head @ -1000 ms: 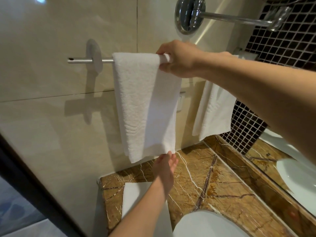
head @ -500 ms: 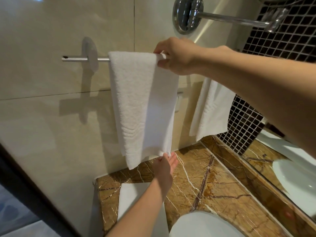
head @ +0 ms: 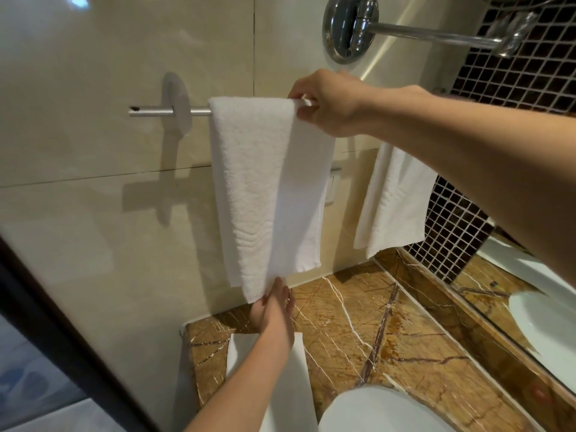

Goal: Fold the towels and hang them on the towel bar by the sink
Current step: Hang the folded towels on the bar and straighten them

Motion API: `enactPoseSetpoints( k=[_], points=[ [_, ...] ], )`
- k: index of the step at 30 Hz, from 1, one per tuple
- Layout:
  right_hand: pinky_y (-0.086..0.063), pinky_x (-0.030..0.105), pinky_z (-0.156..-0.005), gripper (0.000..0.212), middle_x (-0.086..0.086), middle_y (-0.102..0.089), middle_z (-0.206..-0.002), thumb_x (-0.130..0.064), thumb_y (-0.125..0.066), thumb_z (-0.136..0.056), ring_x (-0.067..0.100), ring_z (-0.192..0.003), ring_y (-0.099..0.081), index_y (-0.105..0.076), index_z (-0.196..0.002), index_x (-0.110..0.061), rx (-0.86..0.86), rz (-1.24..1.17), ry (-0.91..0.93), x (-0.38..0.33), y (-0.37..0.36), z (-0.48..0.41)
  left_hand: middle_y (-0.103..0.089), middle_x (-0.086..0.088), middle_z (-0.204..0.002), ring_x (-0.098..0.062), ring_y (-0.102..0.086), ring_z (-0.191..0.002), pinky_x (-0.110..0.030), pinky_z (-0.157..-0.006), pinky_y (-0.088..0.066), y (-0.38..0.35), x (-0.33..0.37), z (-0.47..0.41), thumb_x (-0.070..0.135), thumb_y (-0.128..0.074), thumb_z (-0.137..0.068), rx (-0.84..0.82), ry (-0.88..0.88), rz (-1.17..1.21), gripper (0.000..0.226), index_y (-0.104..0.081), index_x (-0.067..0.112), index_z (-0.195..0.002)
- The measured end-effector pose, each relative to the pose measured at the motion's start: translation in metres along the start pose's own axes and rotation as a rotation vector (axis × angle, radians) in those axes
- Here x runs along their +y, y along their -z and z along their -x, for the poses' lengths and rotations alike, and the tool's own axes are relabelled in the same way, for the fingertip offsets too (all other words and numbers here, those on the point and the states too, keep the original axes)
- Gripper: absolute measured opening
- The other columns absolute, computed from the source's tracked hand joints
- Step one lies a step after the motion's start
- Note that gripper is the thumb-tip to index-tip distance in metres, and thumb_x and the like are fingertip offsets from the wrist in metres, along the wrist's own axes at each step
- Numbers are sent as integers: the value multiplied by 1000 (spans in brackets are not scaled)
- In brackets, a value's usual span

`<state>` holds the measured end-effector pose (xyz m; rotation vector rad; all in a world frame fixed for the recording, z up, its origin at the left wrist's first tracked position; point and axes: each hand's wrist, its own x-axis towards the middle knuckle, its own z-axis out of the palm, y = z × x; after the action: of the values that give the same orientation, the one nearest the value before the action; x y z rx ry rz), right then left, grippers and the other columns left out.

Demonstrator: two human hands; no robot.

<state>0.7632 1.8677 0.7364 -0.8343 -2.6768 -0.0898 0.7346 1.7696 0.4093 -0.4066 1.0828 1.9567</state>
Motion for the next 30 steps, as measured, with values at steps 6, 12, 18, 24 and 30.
enactPoseSetpoints(
  k=[6,12,18,24,30],
  points=[
    [-36,28,-79,27,13,-60,-116,-27,-51,-93,33,-104,-54,-60,-118,-27,11,19,-8,-3,2,1,-72,-6,-88,-17,-69,-78,-27,-58,-55,16,12,0,14,-68,-87,10,-36,51,13,-67,5,-96],
    [-34,28,-79,31,12,-60,-119,-24,-51,-94,34,-107,-54,-58,-124,-24,24,40,-10,-7,2,4,-68,-13,-104,-23,-67,-90,-35,-78,-54,28,23,8,4,-68,-84,-24,-45,93,25,-63,0,-109],
    [-35,30,-82,32,13,-59,-124,-24,-50,-95,35,-112,-53,-56,-126,-24,6,50,-25,-9,2,3,-67,-16,-104,-27,-63,-101,-37,-82,-51,36,38,11,16,-57,-94,-130,-33,116,25,-58,1,-114],
    [-35,30,-81,32,13,-58,-123,-24,-50,-95,34,-110,-53,-57,-126,-24,-25,60,-29,-12,5,4,-62,-14,-111,-29,-59,-106,-41,-92,-47,51,46,5,16,-45,-99,-152,77,192,22,-57,3,-112],
    [-41,34,-87,34,16,-58,-122,-19,-44,-94,37,-108,-54,-58,-124,-22,-92,86,-60,-20,10,8,-60,-12,-113,-26,-57,-109,-37,-89,-46,57,56,-1,12,-49,-97,-135,101,212,15,-57,3,-105]
  ],
)
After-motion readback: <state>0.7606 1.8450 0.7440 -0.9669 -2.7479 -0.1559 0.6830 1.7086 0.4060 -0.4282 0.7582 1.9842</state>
